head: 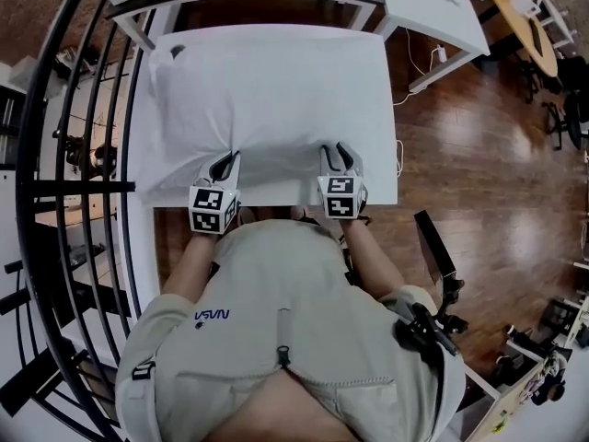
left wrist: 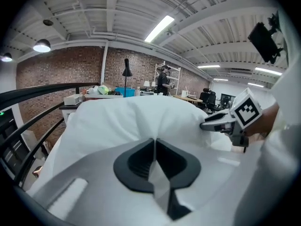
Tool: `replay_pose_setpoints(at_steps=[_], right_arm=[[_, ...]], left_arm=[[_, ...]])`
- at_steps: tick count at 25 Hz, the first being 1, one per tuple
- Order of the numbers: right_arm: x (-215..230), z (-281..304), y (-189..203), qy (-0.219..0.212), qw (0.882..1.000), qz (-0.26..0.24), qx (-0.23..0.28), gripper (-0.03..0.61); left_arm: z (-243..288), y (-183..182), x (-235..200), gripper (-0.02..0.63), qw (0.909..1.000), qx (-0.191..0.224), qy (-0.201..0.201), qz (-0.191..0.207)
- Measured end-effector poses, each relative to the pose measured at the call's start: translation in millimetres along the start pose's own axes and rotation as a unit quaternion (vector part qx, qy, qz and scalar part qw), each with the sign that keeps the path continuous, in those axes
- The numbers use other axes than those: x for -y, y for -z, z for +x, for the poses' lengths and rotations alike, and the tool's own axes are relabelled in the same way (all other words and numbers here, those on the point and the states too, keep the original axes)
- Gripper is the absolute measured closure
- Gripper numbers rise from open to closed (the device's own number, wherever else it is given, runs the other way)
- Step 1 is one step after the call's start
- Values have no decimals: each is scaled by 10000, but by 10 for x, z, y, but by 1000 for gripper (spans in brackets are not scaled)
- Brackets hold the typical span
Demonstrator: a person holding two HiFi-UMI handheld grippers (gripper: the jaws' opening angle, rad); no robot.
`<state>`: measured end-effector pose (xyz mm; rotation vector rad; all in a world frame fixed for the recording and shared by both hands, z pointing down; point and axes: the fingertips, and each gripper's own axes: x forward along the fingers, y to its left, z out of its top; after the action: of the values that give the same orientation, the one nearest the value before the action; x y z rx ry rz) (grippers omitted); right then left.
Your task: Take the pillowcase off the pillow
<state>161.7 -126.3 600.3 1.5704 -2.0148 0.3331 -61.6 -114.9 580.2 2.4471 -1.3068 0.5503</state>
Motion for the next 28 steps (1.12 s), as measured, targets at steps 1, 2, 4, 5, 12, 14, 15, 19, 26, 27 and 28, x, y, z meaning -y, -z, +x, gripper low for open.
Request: replay_pose_setpoints(at_steps=[1,2,4,5,12,14,15,19,26,27,28], right_arm=[[-6,-29,-94,29,9999,27,132,503],[5,-89,-195,57,9996,85,282,551],[55,-263,-401,77,9981,208,574,566],[79,-364,-517,53,9971,249,720,566],[211,-1115,-1589,-347,9880,9,1503,568],[247,-1158,-1741,-377,9881,-90,1490,568],[261,-1118,-1765,-360,9890,-101,1429,568],[294,-910,-1815,-190,9923,13,1228,568],[440,-906,-2073,16,9908,269,1325,568],[440,-899,-2087,22,9907,288,1332,568],[438,-894,-2104,21,9905,299,1341,568]], left_arm=[[-27,-68,-7,598,10000,72,10,14],[-58,-154,-12,598,9999,155,6,24],[-137,-363,-29,600,9994,343,-19,36],[-187,-483,-38,600,9990,447,-22,50],[-690,-1623,-47,601,9916,1245,137,312],[-678,-1807,-93,601,9911,1249,103,449],[-610,-1823,-133,600,9918,1174,85,507],[-348,-1742,-288,589,9951,851,-13,495],[-1162,-2019,233,511,9785,1919,742,174],[-1183,-1883,333,495,9806,1760,835,202],[-1161,-1717,407,475,9842,1532,842,282]])
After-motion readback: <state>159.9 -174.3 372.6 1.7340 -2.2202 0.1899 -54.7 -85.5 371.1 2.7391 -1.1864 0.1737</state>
